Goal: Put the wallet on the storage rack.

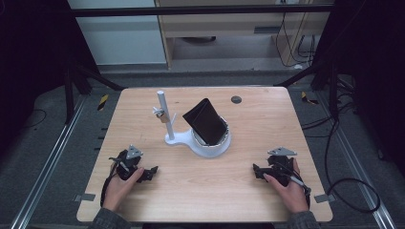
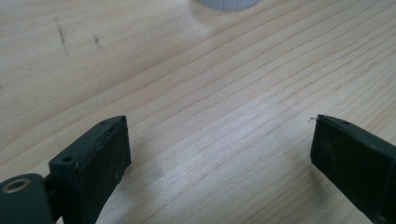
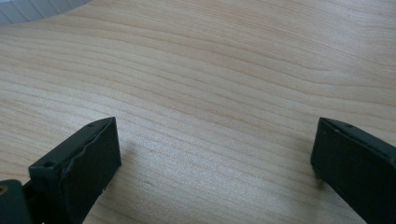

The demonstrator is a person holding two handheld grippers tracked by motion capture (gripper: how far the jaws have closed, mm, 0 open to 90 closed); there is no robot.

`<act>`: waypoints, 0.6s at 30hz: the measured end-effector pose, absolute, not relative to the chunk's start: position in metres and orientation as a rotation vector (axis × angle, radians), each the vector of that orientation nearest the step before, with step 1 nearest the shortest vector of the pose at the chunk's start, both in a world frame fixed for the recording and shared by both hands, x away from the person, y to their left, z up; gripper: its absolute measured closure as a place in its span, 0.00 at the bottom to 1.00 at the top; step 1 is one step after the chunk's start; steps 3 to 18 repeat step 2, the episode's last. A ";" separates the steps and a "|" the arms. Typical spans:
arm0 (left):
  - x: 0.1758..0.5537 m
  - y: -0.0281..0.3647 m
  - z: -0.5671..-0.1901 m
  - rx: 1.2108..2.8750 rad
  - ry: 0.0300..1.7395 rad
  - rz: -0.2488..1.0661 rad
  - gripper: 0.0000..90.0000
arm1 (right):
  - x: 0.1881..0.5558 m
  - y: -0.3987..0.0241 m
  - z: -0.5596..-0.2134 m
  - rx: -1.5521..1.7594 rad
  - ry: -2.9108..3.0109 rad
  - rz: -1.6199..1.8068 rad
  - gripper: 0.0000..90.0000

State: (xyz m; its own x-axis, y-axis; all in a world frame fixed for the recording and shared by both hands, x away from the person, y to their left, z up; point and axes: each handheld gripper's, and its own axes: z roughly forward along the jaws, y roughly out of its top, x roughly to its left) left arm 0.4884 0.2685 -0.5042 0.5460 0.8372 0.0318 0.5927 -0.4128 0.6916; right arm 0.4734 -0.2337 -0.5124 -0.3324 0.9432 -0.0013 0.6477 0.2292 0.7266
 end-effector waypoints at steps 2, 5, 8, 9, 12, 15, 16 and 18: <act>0.490 0.269 -0.506 2.142 1.145 0.492 0.03 | 0.473 -0.234 -0.512 1.462 2.063 0.889 0.02; 0.490 0.269 -0.506 2.142 1.145 0.492 0.03 | 0.473 -0.234 -0.512 1.462 2.063 0.889 0.02; 0.490 0.269 -0.506 2.142 1.145 0.492 0.03 | 0.473 -0.234 -0.512 1.462 2.063 0.889 0.02; 0.490 0.269 -0.506 2.142 1.145 0.492 0.03 | 0.473 -0.234 -0.512 1.462 2.063 0.889 0.02; 0.490 0.269 -0.506 2.142 1.145 0.492 0.03 | 0.473 -0.234 -0.512 1.462 2.063 0.889 0.02; 0.490 0.269 -0.506 2.142 1.145 0.492 0.03 | 0.473 -0.234 -0.512 1.462 2.063 0.889 0.02; 0.490 0.269 -0.506 2.142 1.145 0.492 0.03 | 0.473 -0.234 -0.512 1.462 2.063 0.889 0.02; 0.490 0.269 -0.506 2.142 1.145 0.492 0.03 | 0.473 -0.234 -0.512 1.462 2.063 0.889 0.02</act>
